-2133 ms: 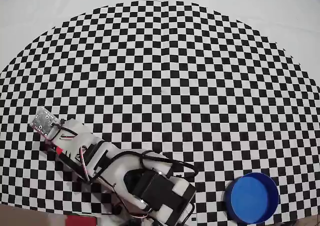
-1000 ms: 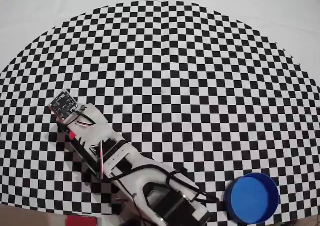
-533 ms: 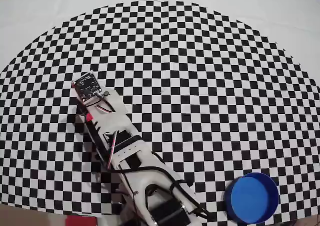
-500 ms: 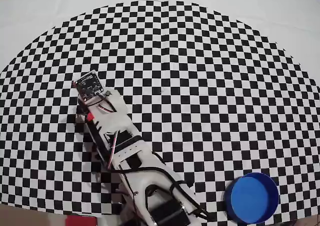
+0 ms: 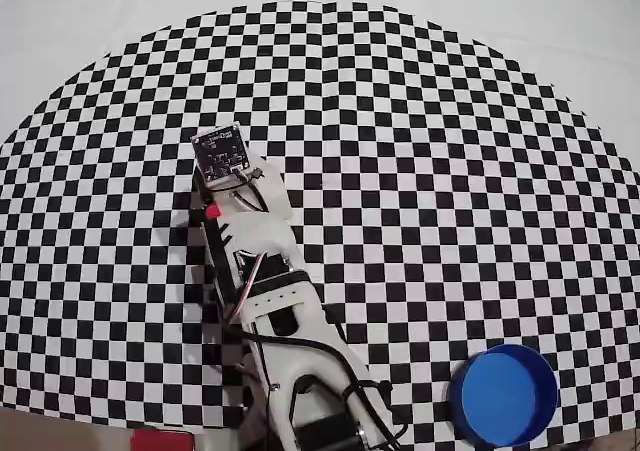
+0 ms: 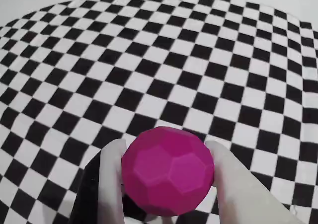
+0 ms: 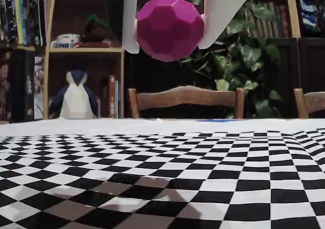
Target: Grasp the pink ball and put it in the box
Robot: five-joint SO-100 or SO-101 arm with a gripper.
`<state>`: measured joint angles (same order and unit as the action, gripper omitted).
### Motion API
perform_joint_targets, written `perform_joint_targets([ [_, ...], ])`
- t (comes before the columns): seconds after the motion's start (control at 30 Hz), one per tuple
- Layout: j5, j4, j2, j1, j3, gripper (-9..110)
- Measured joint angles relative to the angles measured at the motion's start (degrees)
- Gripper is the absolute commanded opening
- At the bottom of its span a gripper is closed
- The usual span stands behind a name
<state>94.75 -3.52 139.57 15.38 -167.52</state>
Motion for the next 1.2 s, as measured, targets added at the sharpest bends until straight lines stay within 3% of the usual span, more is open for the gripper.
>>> perform_joint_targets([
  [0.6,0.0,2.1,6.9,-22.0,-3.0,0],
  [1.2,0.0,2.2,9.1,-35.2,-3.0,0],
])
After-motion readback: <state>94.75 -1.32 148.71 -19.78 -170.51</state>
